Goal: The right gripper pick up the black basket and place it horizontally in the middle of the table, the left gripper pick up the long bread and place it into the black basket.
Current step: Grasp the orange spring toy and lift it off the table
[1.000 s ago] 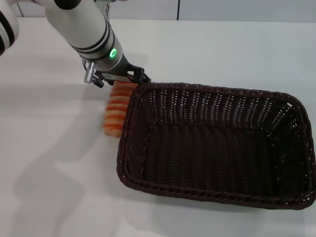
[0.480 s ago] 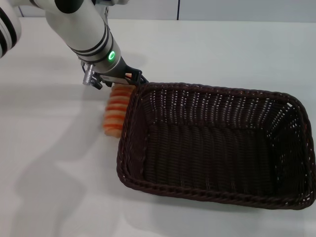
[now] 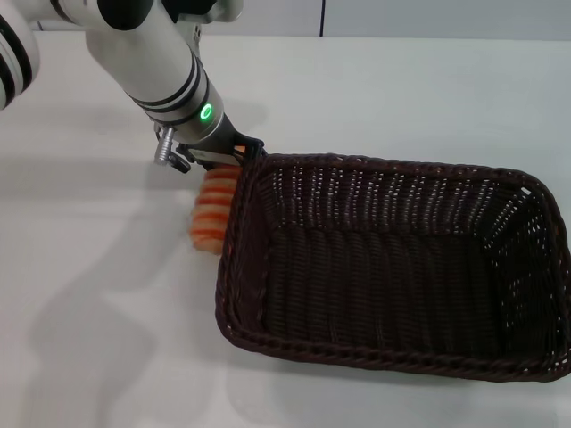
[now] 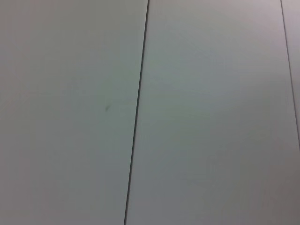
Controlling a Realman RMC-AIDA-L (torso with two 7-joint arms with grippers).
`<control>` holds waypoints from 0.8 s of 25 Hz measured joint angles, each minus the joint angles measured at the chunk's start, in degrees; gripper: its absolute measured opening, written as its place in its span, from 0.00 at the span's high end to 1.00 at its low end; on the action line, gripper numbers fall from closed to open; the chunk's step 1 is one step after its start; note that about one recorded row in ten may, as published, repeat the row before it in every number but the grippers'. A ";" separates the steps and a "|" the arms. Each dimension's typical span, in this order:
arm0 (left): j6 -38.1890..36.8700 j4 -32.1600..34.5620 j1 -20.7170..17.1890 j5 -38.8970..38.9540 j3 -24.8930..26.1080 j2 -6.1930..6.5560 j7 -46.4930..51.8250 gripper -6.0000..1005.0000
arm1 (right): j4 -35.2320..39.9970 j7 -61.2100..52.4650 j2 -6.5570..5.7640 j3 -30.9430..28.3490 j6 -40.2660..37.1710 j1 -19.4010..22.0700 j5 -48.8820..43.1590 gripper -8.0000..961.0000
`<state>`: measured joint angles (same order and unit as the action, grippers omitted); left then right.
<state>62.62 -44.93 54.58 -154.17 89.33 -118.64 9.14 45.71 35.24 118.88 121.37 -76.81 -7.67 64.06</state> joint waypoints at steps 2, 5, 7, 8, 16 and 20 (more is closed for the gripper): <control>-0.10 0.23 0.02 0.02 0.00 0.03 -0.07 0.29 | 0.03 0.00 0.01 0.00 0.00 0.00 0.00 0.65; -0.11 0.32 0.02 -0.24 0.00 0.12 -0.08 0.31 | 0.10 0.00 0.03 0.00 0.00 0.00 0.00 0.65; -0.13 0.49 0.00 -0.28 0.00 0.18 -0.05 0.32 | 0.18 0.00 0.04 0.00 0.00 0.00 0.00 0.65; -0.16 0.60 -0.02 -0.32 -0.05 0.21 -0.03 0.33 | 0.20 0.00 0.03 0.00 0.00 0.00 0.01 0.65; -0.07 -3.22 -1.68 -5.44 0.13 0.54 -0.37 0.41 | 0.69 0.33 0.04 -0.12 -0.01 -0.08 0.01 0.65; 0.86 -11.83 -4.43 -8.60 2.97 0.67 -3.64 0.44 | 1.30 0.43 0.04 -0.54 -0.01 -0.05 0.01 0.65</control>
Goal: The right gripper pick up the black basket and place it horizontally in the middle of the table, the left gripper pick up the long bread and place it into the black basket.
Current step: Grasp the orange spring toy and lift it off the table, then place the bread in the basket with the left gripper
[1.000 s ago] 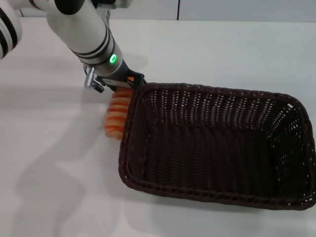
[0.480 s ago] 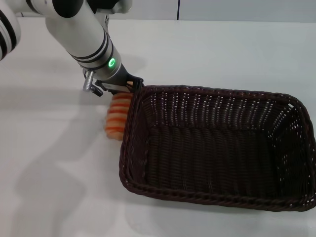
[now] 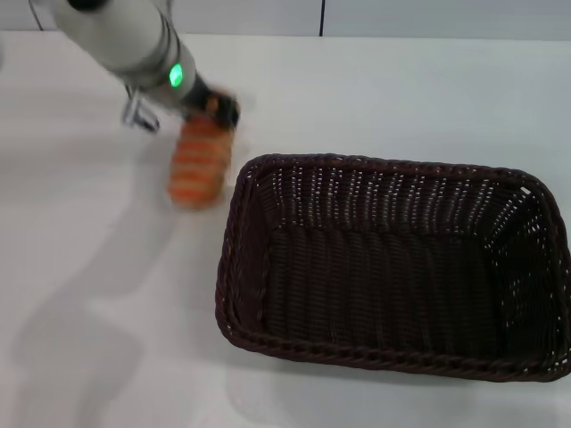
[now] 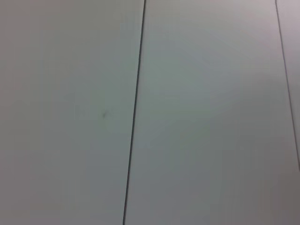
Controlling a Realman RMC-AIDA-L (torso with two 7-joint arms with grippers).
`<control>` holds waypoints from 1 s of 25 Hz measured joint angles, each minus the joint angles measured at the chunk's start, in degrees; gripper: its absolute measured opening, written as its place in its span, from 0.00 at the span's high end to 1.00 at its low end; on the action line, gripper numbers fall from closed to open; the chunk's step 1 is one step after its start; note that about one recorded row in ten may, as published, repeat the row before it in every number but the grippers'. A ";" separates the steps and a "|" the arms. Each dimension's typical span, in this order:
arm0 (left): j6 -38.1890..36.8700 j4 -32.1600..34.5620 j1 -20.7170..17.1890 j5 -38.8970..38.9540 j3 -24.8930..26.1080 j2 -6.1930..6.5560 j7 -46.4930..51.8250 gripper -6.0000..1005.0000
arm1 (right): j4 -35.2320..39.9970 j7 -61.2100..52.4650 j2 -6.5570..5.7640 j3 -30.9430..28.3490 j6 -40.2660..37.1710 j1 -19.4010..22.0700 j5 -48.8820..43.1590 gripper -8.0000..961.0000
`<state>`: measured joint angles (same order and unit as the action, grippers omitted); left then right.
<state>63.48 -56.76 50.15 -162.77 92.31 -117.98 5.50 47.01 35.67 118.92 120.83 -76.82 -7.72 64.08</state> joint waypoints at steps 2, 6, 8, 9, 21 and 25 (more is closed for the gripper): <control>2.89 -8.93 -2.42 -0.19 2.94 -0.11 -6.31 0.45 | 0.21 0.06 -0.04 -0.21 0.00 -0.23 0.10 0.65; 9.10 -21.09 -5.17 1.99 3.24 -0.25 -13.34 0.47 | 0.14 0.11 -0.03 -1.23 0.00 -0.92 0.19 0.65; 12.03 -26.54 -6.37 3.59 2.89 -0.27 -15.93 0.49 | 0.04 0.13 0.00 -1.49 0.02 -1.16 0.20 0.65; 14.39 -31.19 -7.42 5.07 2.59 -0.27 -17.72 0.50 | -0.01 0.15 0.02 -1.83 0.05 -1.45 0.22 0.65; 23.99 -53.57 -14.54 24.26 -11.64 -0.54 -24.01 0.59 | 1.97 4.66 0.18 -3.90 1.71 -2.69 0.54 0.65; 20.87 -48.59 -14.85 24.13 -14.57 -0.58 -23.29 0.63 | 2.80 3.81 0.10 -3.94 1.21 -1.99 0.42 0.65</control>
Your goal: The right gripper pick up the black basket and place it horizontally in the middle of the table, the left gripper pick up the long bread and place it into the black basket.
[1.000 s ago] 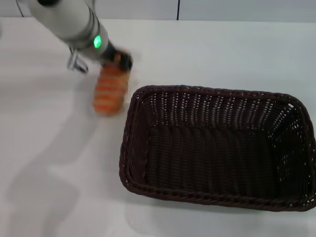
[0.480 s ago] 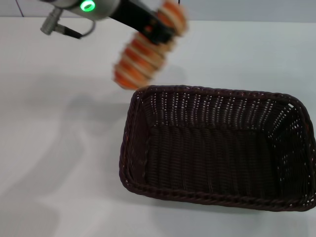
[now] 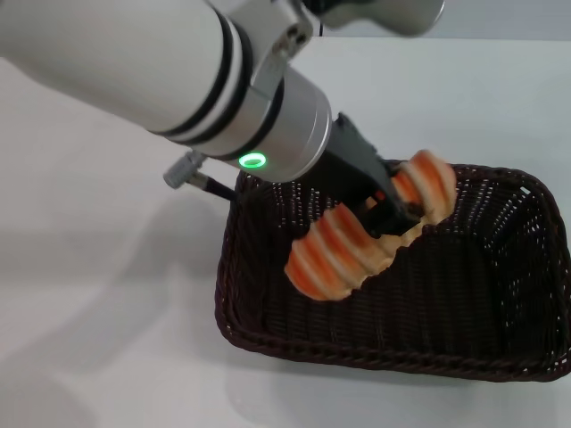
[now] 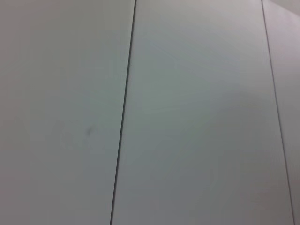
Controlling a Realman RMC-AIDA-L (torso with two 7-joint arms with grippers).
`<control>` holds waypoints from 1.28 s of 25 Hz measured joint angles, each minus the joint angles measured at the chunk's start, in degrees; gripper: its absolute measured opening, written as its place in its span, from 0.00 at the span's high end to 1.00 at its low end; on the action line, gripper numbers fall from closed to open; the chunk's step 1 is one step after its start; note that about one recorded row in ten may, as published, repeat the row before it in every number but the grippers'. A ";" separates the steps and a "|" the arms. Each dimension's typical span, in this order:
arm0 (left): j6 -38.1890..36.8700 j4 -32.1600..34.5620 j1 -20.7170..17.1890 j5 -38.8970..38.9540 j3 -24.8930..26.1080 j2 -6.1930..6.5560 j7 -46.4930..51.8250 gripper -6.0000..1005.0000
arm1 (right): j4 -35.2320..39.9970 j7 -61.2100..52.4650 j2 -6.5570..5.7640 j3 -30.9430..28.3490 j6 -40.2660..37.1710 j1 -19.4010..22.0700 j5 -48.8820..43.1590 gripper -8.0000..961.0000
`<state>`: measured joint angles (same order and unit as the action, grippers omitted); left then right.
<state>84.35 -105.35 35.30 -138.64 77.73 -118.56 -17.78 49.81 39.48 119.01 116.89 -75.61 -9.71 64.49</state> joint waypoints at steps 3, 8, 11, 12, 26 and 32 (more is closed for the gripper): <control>-3.02 2.30 -1.12 -0.26 -0.44 0.00 0.52 0.59 | 0.09 -0.15 0.01 0.00 -0.16 0.21 -0.18 0.65; -4.17 -0.33 -3.15 -2.15 0.44 0.17 0.58 0.47 | 1.00 0.01 0.07 0.23 -0.20 0.78 -0.25 0.65; -5.76 -1.99 -5.61 -5.72 1.64 0.09 1.25 0.38 | 1.89 0.29 0.11 0.37 -0.03 1.13 -0.27 0.65; -5.76 -1.99 -5.61 -5.72 1.64 0.09 1.25 0.34 | 2.19 0.41 0.11 0.35 0.07 1.23 -0.26 0.65; -61.52 6.05 -31.64 -12.72 3.12 0.47 -1.39 0.14 | 3.44 0.43 0.26 0.49 -0.02 1.78 0.10 0.65; -89.29 17.96 -35.71 -12.53 2.76 0.46 0.49 0.14 | 2.67 -0.41 0.26 1.13 0.22 0.74 0.16 0.65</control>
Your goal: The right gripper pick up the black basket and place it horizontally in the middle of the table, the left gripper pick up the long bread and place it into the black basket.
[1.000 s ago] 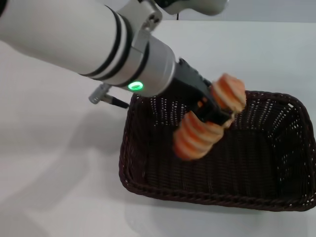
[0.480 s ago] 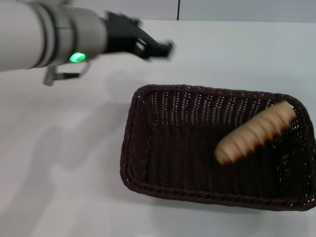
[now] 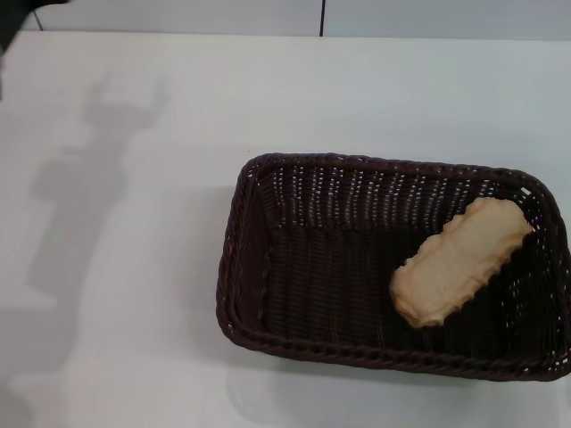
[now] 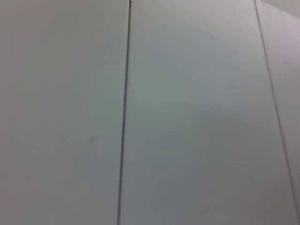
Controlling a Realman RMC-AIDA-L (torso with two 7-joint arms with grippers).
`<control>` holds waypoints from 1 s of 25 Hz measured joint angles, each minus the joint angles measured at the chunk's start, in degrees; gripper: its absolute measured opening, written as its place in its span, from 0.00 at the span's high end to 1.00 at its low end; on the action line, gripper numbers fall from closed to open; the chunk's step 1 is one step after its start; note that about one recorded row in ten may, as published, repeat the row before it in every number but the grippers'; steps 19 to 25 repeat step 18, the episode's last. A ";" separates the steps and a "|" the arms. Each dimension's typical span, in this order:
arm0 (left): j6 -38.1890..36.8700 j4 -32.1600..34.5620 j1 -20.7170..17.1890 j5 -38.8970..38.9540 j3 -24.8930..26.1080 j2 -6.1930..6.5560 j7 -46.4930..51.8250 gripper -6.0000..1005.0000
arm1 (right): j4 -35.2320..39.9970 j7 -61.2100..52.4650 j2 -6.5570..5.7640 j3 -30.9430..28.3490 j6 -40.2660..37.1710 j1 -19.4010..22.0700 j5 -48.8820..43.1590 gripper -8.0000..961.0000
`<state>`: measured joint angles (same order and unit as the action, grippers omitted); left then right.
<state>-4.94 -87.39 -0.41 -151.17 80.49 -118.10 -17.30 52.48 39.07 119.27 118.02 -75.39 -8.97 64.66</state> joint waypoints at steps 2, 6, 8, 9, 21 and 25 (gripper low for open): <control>-13.58 9.13 0.03 -0.19 -0.11 0.07 5.72 0.14 | -2.03 -2.90 -0.06 0.49 -0.23 -1.16 -0.31 0.65; -26.17 18.84 1.04 -1.41 -1.04 0.16 12.00 0.14 | -3.00 -5.22 -0.12 0.61 -0.11 -1.58 -0.36 0.65; -33.42 24.86 2.15 -4.28 -1.20 0.23 17.32 0.14 | -3.22 -5.60 -0.12 0.65 0.09 -1.59 -0.39 0.65; -36.28 28.02 2.73 -5.88 -0.93 0.27 20.40 0.14 | -3.28 -5.63 -0.10 0.74 0.13 -1.59 -0.40 0.65; -56.93 49.69 8.44 -14.26 2.44 1.77 41.57 0.14 | -3.41 -5.58 -0.10 2.36 2.13 -1.02 -0.40 0.65; -56.93 49.69 8.44 -14.26 2.44 1.77 41.57 0.14 | -3.41 -5.58 -0.10 2.36 2.13 -1.02 -0.40 0.65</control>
